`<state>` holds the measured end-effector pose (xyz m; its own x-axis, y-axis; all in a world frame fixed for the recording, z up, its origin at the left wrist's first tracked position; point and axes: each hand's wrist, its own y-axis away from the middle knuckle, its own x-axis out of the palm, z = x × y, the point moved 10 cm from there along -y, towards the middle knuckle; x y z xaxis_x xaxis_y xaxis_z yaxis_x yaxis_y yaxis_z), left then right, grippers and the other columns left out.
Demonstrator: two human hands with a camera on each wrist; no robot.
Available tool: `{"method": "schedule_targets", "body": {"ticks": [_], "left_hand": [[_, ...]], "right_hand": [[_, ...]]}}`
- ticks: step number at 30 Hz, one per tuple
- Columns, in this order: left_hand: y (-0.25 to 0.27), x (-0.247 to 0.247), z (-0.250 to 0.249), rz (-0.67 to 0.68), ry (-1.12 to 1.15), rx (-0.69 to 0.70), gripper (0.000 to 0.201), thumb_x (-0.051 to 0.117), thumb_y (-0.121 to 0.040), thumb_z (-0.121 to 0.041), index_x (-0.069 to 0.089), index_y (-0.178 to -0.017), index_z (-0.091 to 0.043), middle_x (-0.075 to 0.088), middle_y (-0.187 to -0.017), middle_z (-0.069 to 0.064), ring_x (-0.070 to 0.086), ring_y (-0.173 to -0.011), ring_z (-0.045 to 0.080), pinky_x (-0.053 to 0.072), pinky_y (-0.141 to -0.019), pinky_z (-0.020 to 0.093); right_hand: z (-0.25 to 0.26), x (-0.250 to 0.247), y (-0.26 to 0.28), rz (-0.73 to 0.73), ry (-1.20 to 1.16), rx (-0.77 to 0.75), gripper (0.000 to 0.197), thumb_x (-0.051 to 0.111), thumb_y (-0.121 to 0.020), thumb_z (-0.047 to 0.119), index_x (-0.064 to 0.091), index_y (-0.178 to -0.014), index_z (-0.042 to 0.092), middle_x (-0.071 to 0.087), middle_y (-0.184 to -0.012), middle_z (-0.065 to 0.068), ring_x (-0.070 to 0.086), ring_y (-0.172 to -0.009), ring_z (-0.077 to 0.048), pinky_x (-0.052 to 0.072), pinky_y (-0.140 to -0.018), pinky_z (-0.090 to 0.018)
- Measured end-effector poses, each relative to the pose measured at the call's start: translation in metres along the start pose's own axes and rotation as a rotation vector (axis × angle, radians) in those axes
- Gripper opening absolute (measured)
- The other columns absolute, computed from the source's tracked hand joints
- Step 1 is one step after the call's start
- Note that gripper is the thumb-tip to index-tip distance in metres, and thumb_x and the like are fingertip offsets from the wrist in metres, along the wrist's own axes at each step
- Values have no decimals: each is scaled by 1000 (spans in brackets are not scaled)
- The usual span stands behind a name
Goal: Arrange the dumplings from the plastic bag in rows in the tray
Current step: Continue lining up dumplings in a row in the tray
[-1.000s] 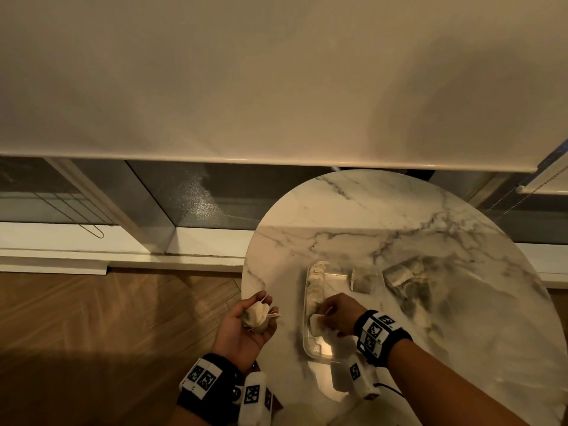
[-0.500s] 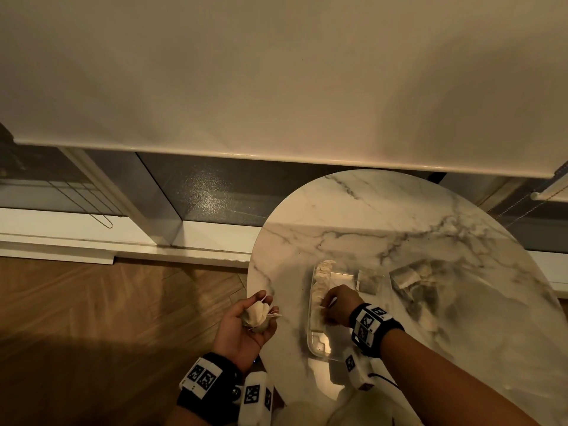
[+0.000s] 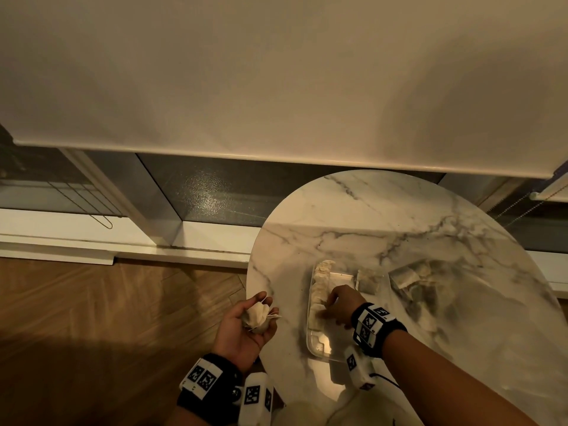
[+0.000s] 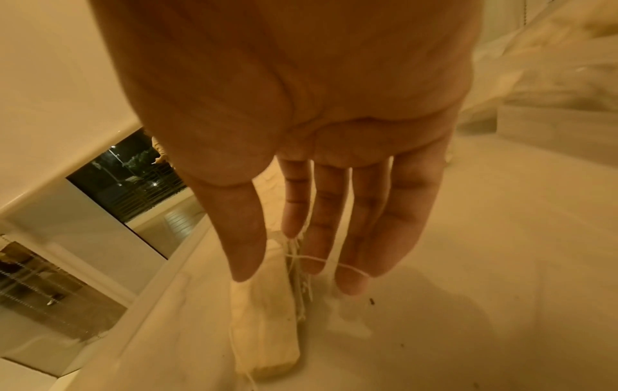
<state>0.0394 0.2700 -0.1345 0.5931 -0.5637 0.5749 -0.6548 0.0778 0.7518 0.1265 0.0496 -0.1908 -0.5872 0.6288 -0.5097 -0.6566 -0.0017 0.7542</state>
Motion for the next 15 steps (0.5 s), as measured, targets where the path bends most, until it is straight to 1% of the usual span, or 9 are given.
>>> {"method": "schedule_targets", "body": {"ticks": [2, 4, 6, 9, 12, 15], "left_hand": [[0, 1, 0, 1, -4, -2, 27, 63, -79, -18, 68, -103, -8, 71, -91, 8, 66, -77, 25, 55, -59, 32], [0, 1, 1, 0, -6, -1, 27, 64, -79, -18, 68, -104, -7, 71, -91, 9, 66, -77, 26, 56, -59, 32], [1, 2, 1, 4, -6, 2, 27, 63, -79, -17, 67, -103, -7, 71, -91, 9, 66, -77, 26, 56, -59, 32], [3, 3, 1, 4, -10, 3, 26, 64, -79, -17, 68, -102, -7, 71, -91, 9, 66, -78, 26, 56, -60, 32], [4, 3, 1, 0, -12, 3, 26, 63, -79, -17, 68, -102, -8, 72, -91, 9, 67, -78, 26, 56, -60, 32], [5, 2, 1, -6, -15, 4, 27, 63, -79, -18, 68, -104, -8, 72, -93, 9, 66, -79, 26, 56, -60, 32]], "right_hand": [[-5, 2, -1, 12, 41, 40, 44, 87, -65, 40, 66, -97, 18, 70, -92, -4, 68, -83, -20, 59, -67, -32], [-10, 6, -2, 30, 69, 83, 58, 91, -53, 44, 68, -100, 18, 70, -92, -4, 68, -82, -20, 57, -67, -31], [-15, 11, -6, 46, 107, 106, 72, 92, -41, 49, 67, -102, 21, 70, -93, -3, 69, -83, -21, 60, -73, -34], [-18, 18, -13, 63, 169, 104, 80, 89, -30, 54, 69, -102, 26, 71, -93, 0, 69, -83, -20, 60, -78, -37], [-14, 23, -15, 91, 201, 75, 79, 89, -32, 53, 72, -104, 26, 72, -92, 1, 69, -83, -20, 60, -80, -38], [-6, 23, -12, 106, 218, 48, 66, 91, -43, 46, 72, -103, 26, 71, -93, 2, 68, -84, -19, 60, -81, -36]]}}
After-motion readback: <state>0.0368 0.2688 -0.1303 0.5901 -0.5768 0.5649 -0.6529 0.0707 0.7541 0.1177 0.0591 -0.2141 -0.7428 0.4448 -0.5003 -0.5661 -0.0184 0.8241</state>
